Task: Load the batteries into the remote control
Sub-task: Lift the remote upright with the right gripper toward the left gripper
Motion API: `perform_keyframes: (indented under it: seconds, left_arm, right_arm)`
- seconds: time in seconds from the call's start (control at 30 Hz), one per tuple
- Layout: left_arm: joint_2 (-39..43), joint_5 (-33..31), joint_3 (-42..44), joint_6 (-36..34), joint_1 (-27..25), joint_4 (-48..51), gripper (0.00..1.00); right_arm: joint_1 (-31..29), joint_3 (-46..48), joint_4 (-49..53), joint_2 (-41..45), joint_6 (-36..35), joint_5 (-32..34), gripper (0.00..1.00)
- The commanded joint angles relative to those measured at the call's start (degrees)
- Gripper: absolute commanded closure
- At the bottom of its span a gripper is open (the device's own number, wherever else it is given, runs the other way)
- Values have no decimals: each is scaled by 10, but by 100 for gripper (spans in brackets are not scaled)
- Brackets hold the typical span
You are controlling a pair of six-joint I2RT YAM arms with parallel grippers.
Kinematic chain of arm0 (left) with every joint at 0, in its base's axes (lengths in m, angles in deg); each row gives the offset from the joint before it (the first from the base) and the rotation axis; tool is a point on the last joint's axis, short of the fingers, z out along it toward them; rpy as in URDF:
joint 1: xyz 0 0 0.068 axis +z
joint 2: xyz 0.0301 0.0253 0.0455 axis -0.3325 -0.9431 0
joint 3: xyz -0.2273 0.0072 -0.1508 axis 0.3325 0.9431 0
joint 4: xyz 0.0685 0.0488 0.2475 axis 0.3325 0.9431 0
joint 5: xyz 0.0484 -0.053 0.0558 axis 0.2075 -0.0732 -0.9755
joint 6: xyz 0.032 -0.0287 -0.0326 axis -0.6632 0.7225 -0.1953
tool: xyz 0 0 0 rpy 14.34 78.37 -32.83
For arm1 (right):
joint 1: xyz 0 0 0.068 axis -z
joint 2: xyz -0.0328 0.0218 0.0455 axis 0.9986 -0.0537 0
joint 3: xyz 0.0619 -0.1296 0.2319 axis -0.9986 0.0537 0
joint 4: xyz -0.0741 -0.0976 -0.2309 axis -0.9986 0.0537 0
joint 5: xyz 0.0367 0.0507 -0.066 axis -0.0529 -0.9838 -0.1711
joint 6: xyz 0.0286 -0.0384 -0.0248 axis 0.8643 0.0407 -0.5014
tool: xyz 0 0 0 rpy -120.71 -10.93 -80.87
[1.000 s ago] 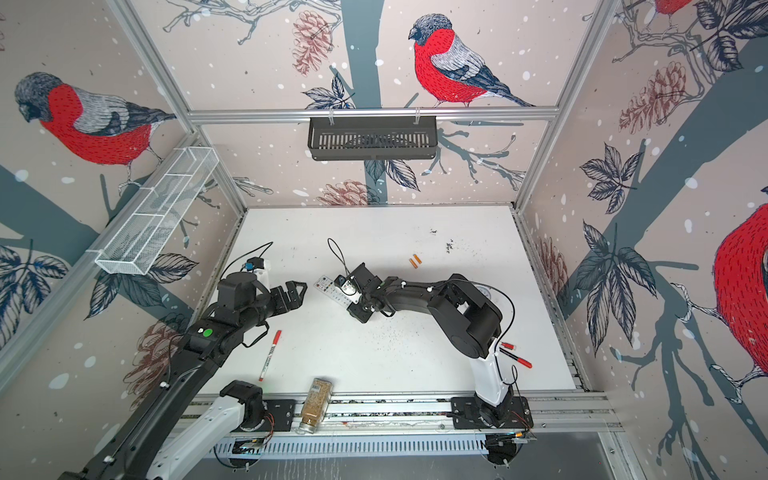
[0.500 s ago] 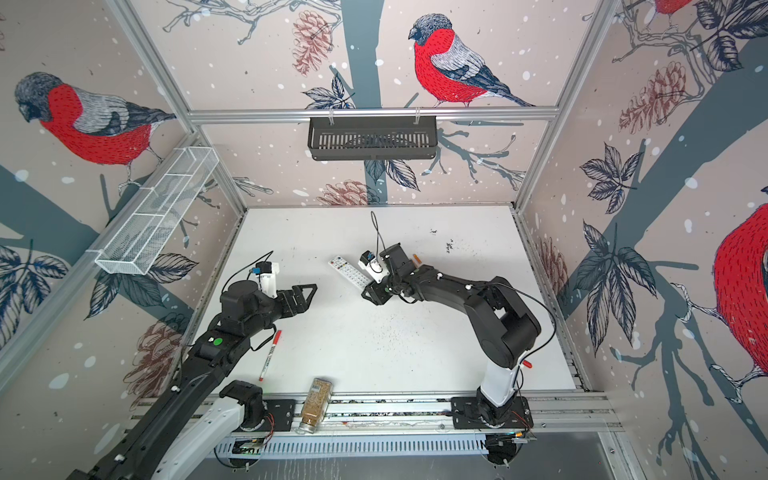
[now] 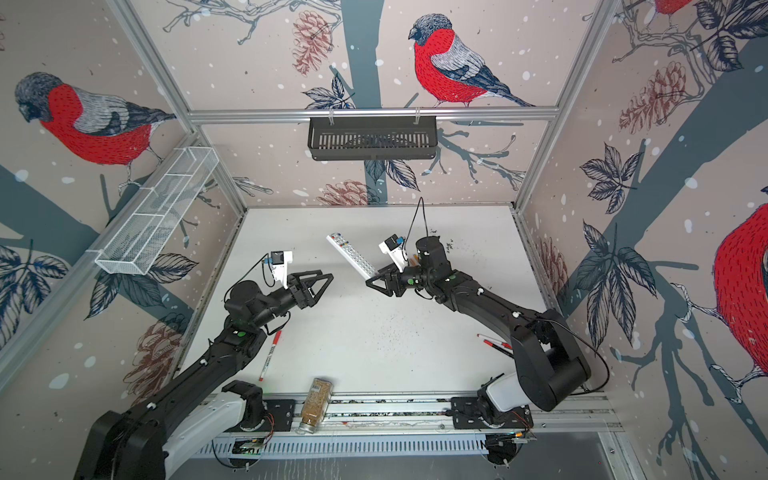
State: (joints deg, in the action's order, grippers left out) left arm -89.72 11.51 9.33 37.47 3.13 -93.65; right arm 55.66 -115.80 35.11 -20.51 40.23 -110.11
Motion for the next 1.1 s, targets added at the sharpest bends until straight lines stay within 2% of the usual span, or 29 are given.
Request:
perform_keyframes:
  seconds: [0.0, 0.13, 0.27, 0.6, 0.83, 0.97, 1.07]
  left_arm:
    - [-23, 73, -8, 32, -7, -182, 2]
    - [-56, 99, -19, 77, -16, -288, 2]
    - [-93, 118, -47, 124, -24, -373, 2]
    - [-139, 120, -91, 172, -25, -430, 4]
    - [-145, 121, -90, 178, -26, -436, 28]
    - [-149, 123, -90, 178, -25, -440, 51]
    - [-149, 123, -92, 178, -26, -435, 55]
  right_arm:
    - [2, 11, -89, 27, 61, -100, 61]
    - [1, 37, -153, 59, 103, -154, 61]
    - [-6, 45, -178, 71, 119, -173, 61]
    - [-25, 51, -161, 75, 89, -186, 62]
    - [-24, 50, -168, 70, 91, -194, 61]
    - [-25, 48, -169, 64, 94, -199, 60]
    - [-25, 49, -167, 65, 93, -196, 58]
